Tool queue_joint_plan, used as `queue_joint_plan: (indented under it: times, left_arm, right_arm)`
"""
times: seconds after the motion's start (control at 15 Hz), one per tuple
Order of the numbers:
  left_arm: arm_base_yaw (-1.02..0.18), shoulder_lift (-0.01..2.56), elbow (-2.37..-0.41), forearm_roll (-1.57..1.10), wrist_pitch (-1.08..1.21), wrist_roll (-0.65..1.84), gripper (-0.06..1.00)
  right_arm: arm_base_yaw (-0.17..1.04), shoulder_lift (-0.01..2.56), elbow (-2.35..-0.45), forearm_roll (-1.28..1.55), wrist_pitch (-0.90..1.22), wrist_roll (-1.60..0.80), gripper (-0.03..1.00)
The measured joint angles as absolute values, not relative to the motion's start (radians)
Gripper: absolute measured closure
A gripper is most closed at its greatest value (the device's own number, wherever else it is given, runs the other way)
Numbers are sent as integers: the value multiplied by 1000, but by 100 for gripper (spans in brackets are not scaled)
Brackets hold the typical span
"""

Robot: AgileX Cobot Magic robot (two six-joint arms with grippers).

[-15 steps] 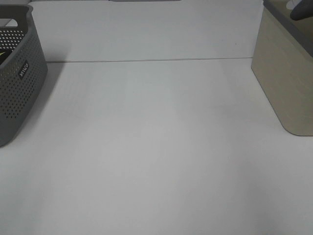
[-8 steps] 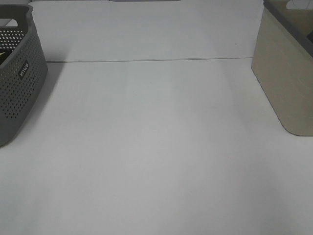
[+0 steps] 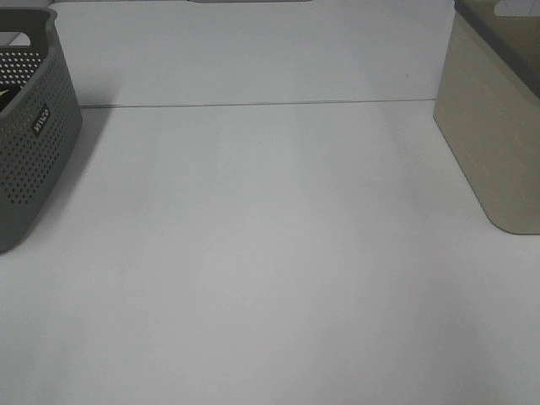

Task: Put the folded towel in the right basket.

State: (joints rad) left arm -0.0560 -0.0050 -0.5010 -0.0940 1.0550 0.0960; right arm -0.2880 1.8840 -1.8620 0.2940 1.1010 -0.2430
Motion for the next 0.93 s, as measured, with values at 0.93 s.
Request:
queue_joint_plan:
  times: [0.93]
  left_arm:
    - [-56, -5, -501, -94, 1055, 96, -3]
  right_arm:
    - [-269, 1527, -1556, 321, 1216, -167, 22]
